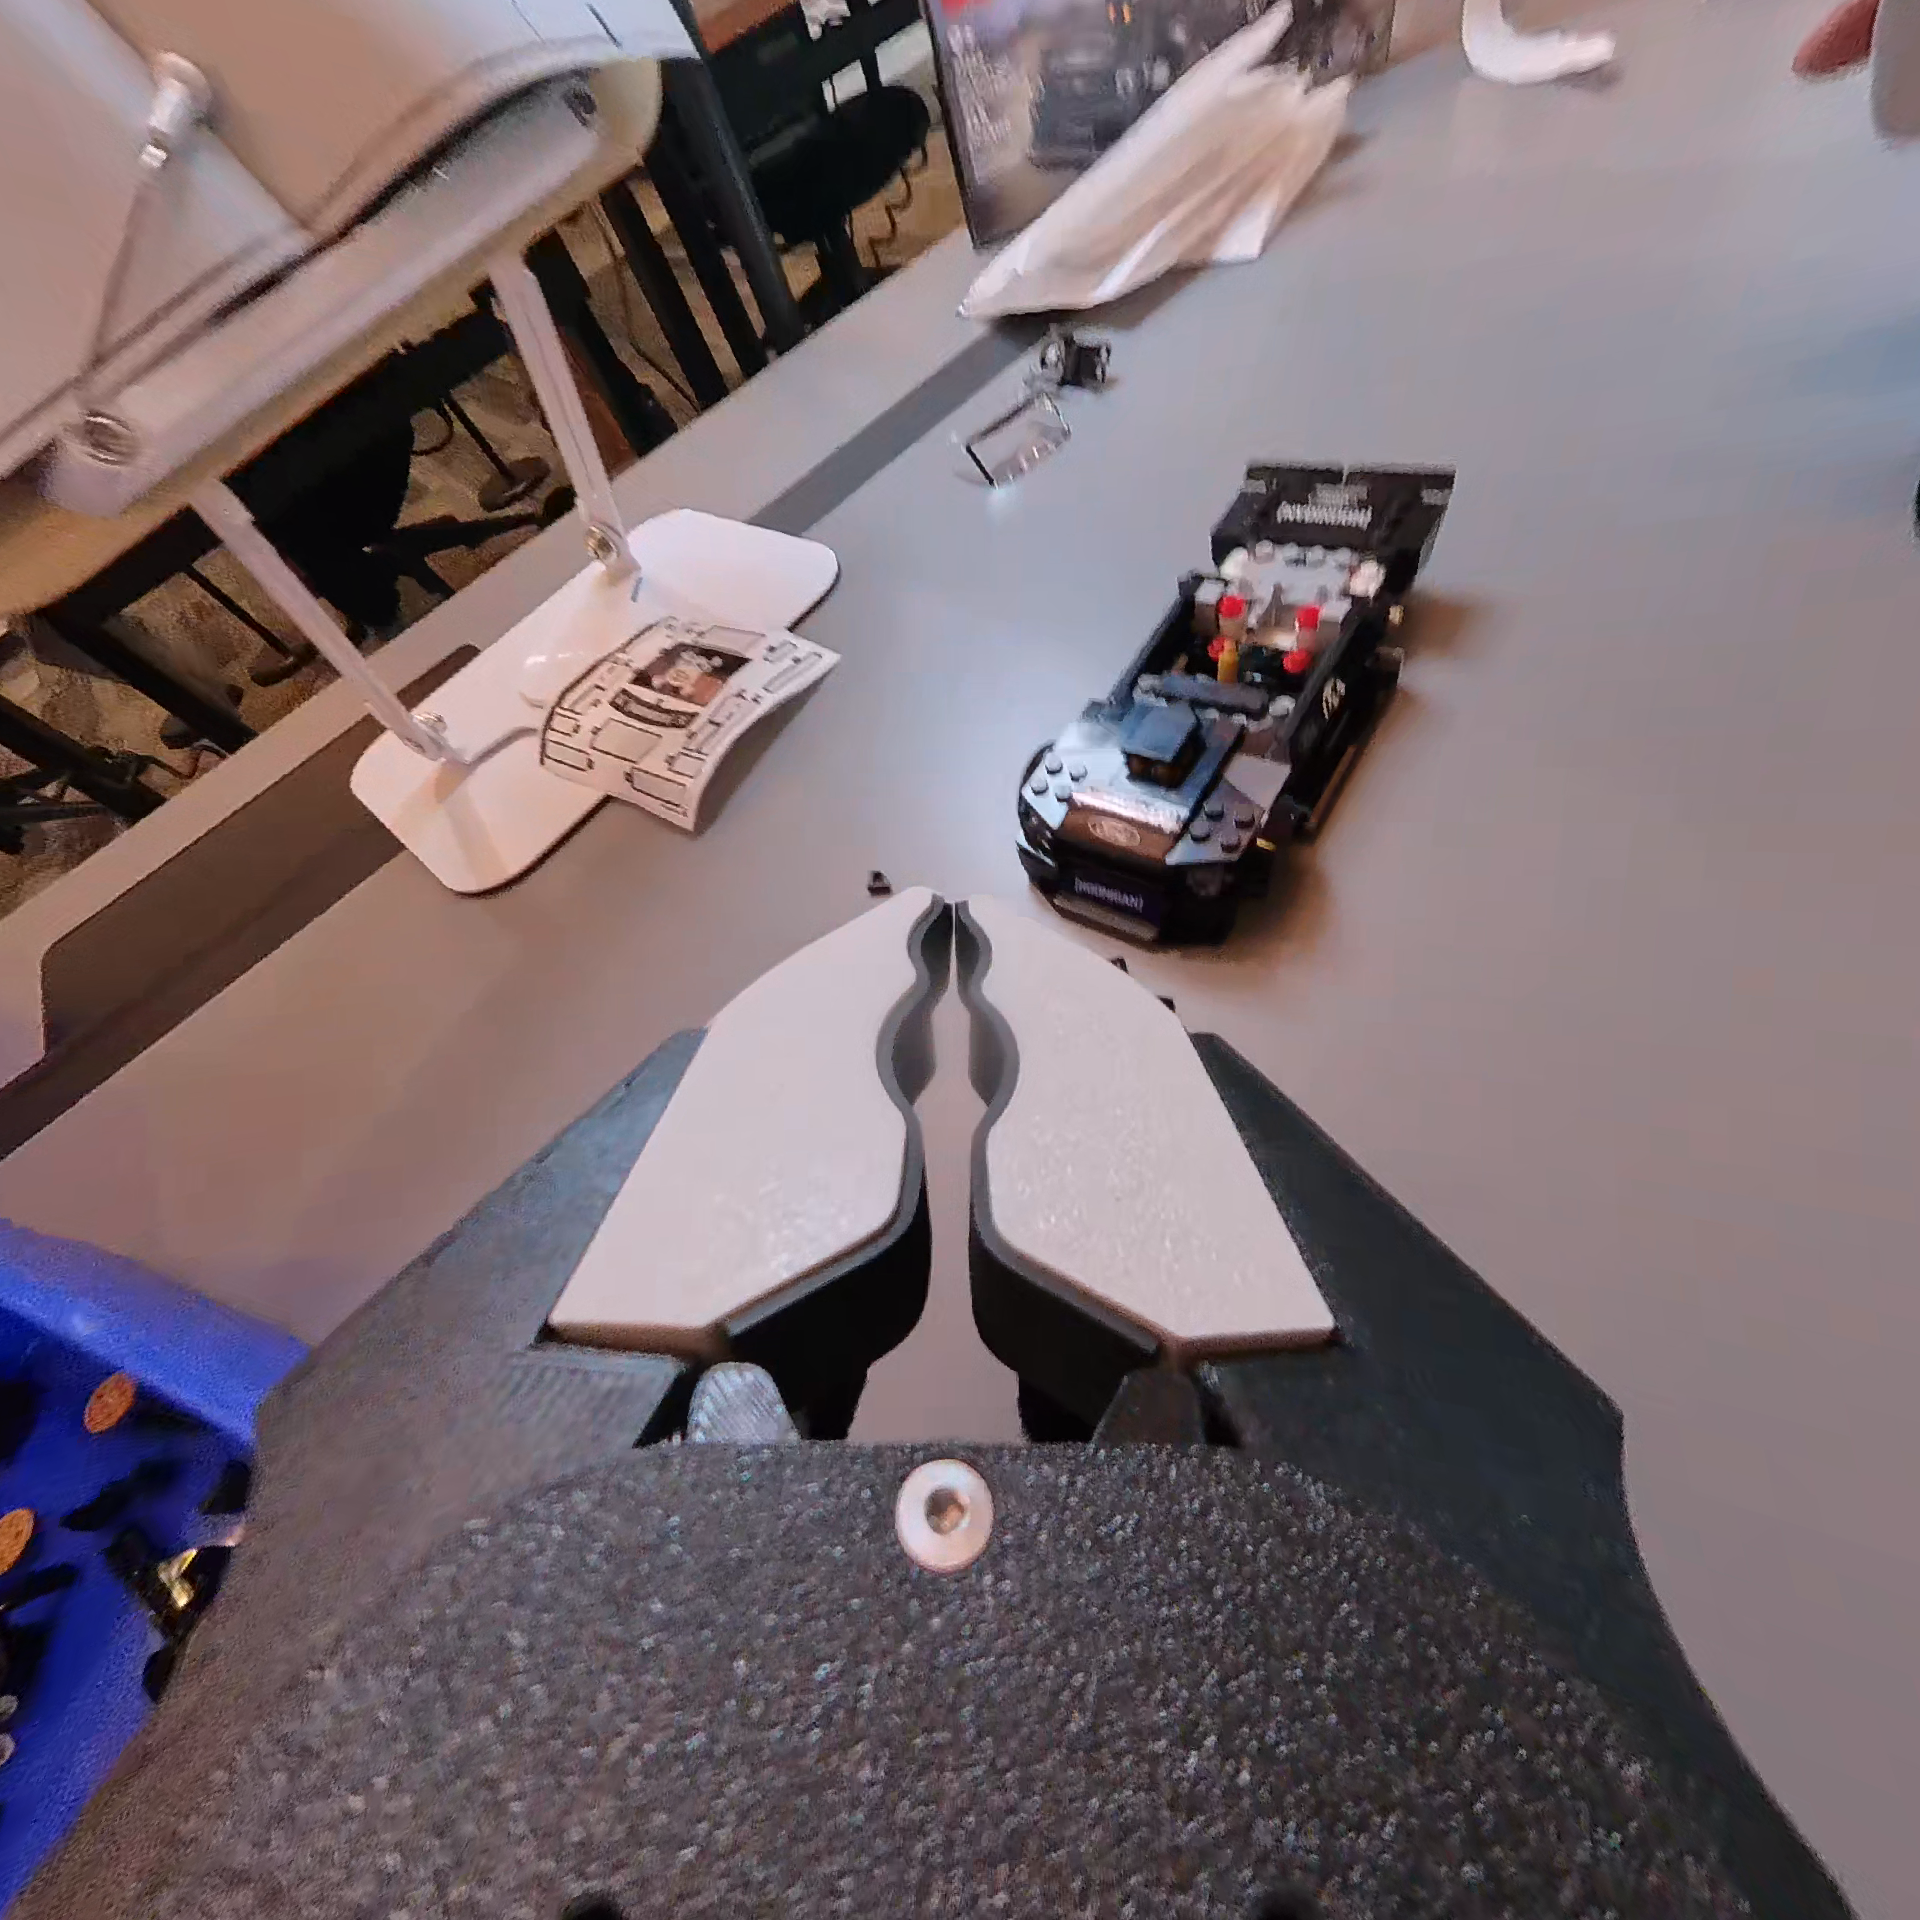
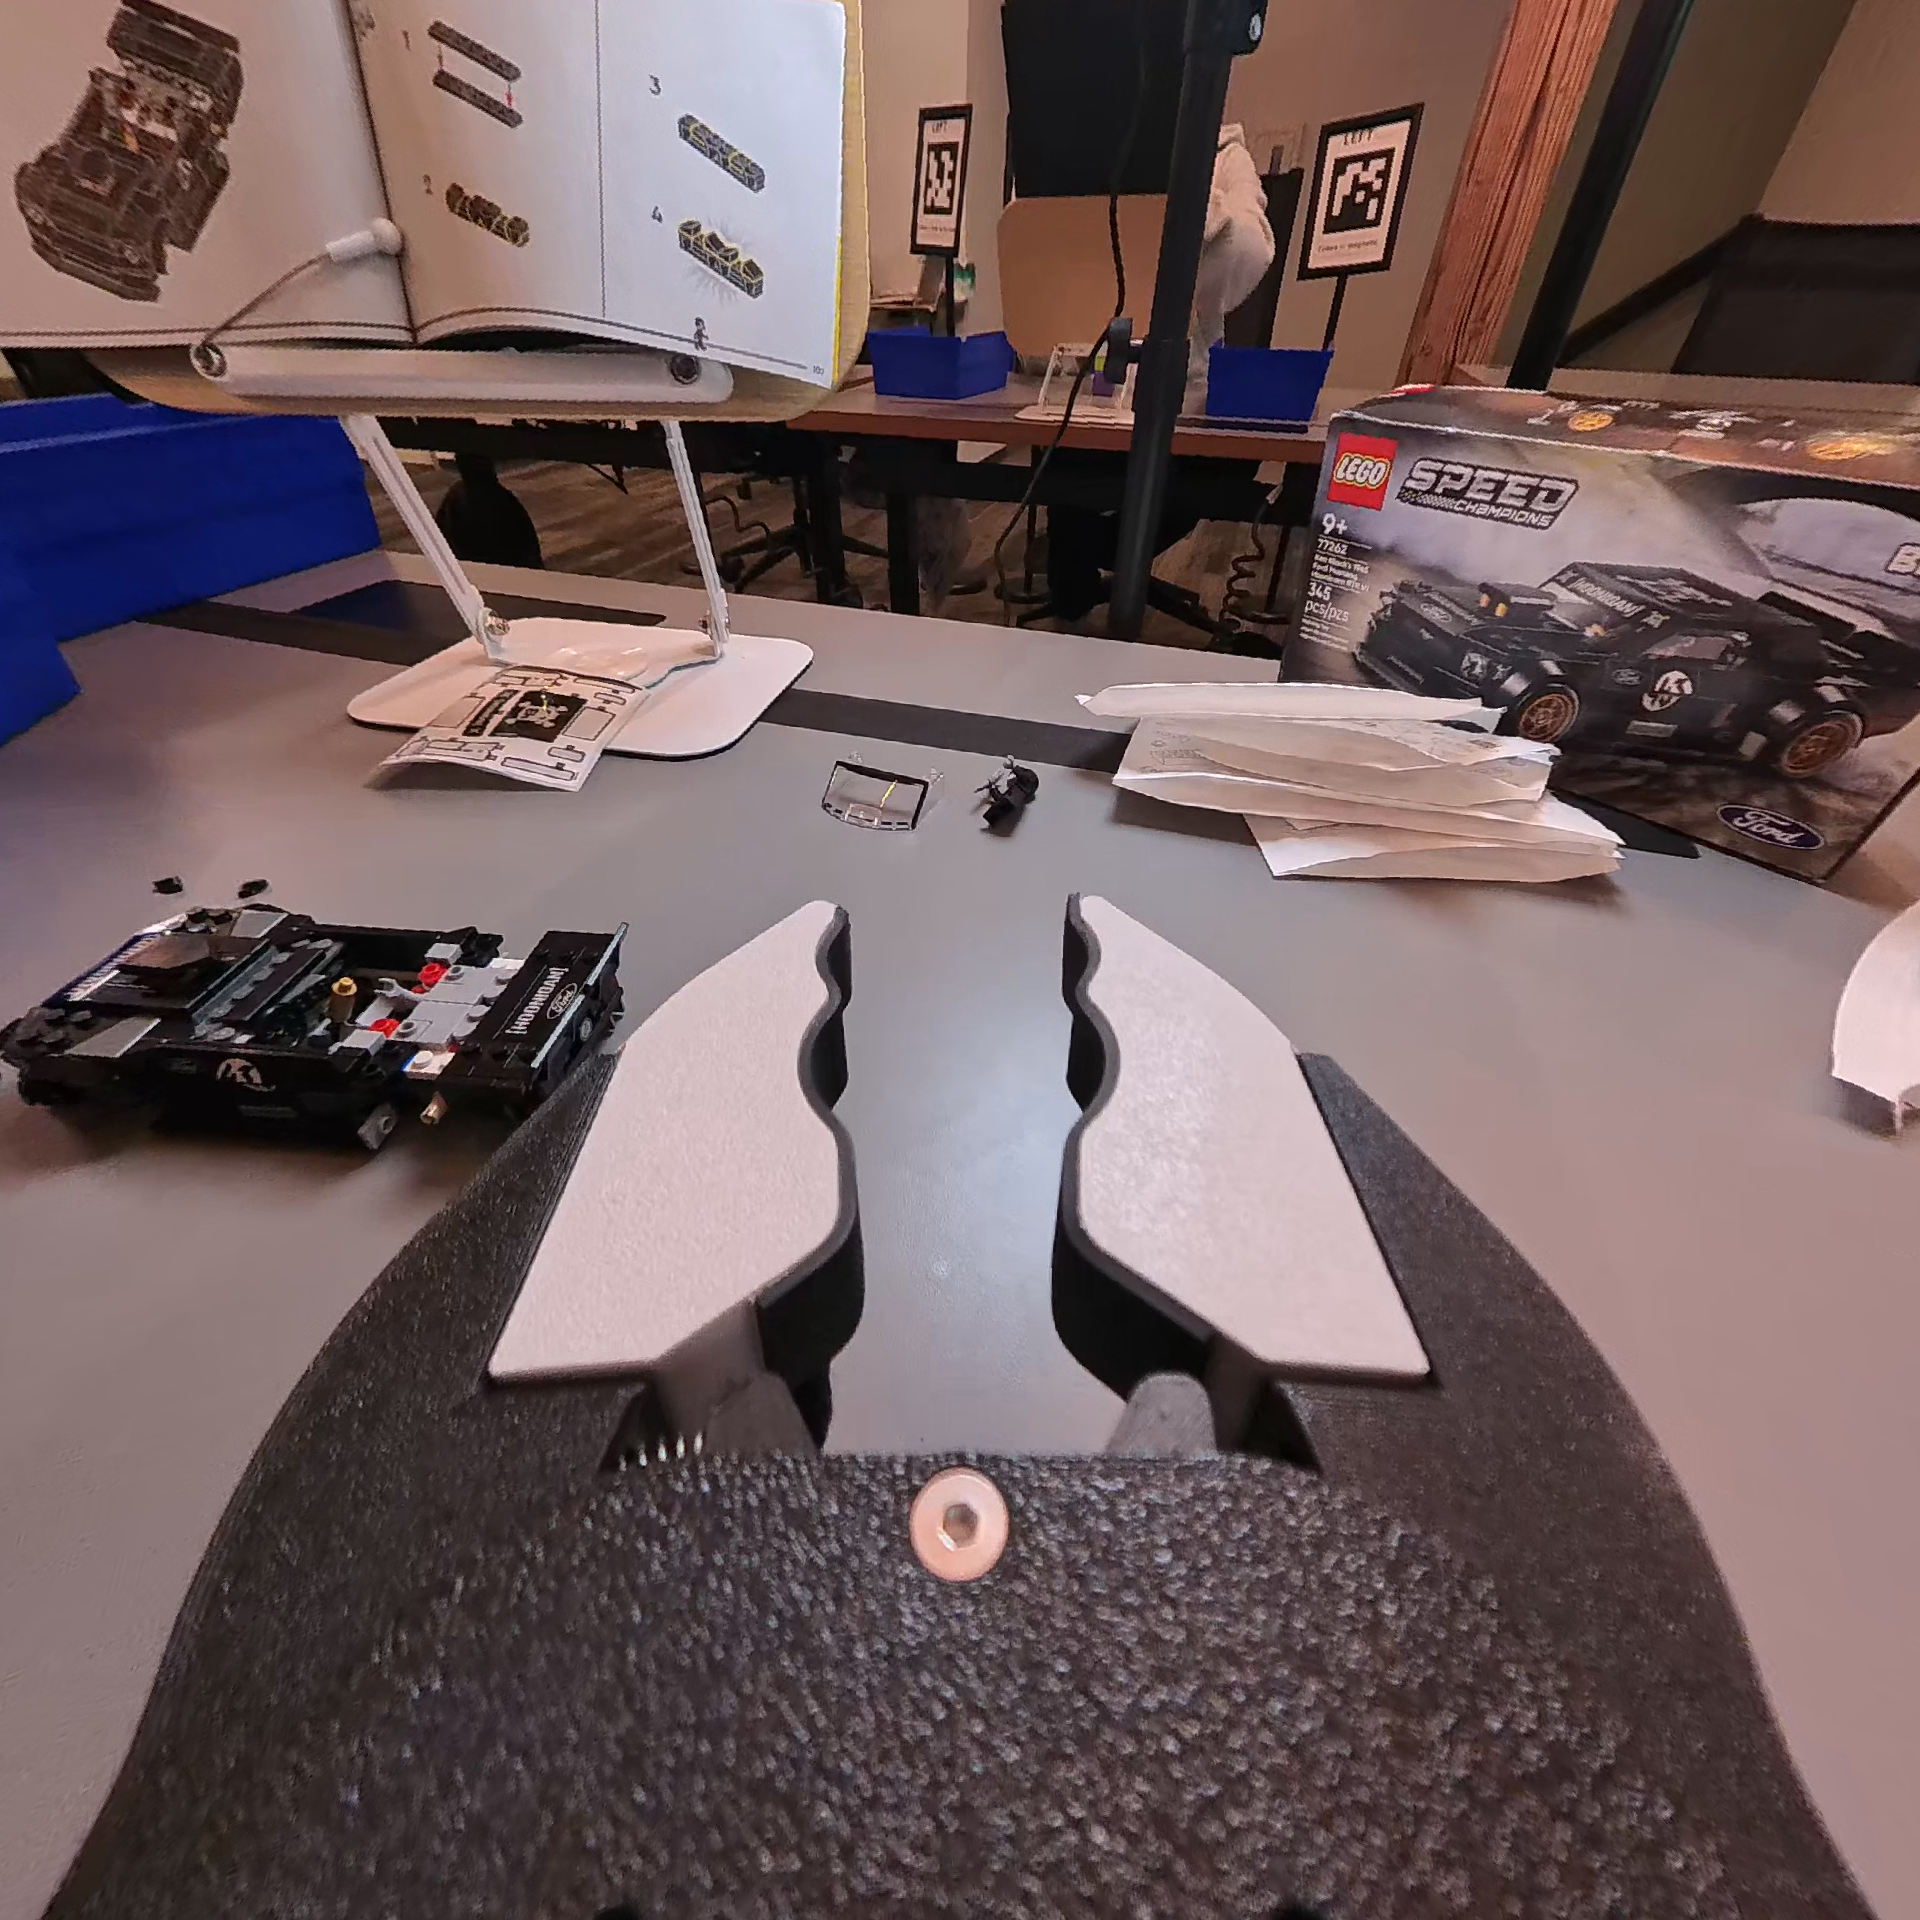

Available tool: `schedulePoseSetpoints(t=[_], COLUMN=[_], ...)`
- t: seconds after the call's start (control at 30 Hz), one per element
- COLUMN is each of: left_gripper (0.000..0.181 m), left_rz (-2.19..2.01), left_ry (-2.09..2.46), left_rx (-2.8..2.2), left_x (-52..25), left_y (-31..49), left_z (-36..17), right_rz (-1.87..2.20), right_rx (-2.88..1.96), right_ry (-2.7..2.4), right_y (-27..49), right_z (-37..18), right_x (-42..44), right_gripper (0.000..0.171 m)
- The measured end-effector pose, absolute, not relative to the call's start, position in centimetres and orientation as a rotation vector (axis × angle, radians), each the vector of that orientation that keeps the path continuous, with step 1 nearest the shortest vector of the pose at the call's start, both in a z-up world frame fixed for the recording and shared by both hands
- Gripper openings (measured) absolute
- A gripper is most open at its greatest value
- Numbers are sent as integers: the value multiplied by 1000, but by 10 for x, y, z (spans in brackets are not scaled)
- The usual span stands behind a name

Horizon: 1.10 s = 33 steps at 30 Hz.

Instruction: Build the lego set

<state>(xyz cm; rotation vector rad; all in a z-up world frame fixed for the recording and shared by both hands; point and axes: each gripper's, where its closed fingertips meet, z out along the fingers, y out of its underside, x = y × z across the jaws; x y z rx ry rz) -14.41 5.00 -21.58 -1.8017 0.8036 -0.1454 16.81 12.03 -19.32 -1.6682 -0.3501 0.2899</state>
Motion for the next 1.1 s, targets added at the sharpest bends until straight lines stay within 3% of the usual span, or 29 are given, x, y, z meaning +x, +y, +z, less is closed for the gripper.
schedulePoseSetpoints(t=[0.17,0.3,0.67,1.1], left_gripper=[15,17,24,15], left_rz=[-188,-109,-245,-305], left_ry=[804,1123,1997,2056], left_rx=[-1771,-1807,-2094,-2128], left_x=[-160,-157,-148,-140], left_y=[51,63,126,137], left_z=[-160,-126,-257,-300], right_rz=[303,322,320,333], right_rx=[-1654,-1633,-1601,-1616], right_ry=[-351,-357,-321,-313], right_y=[118,116,113,115], right_z=[-190,-185,-176,-179], right_x=[167,166,175,177], right_gripper=[39,39,39,39])
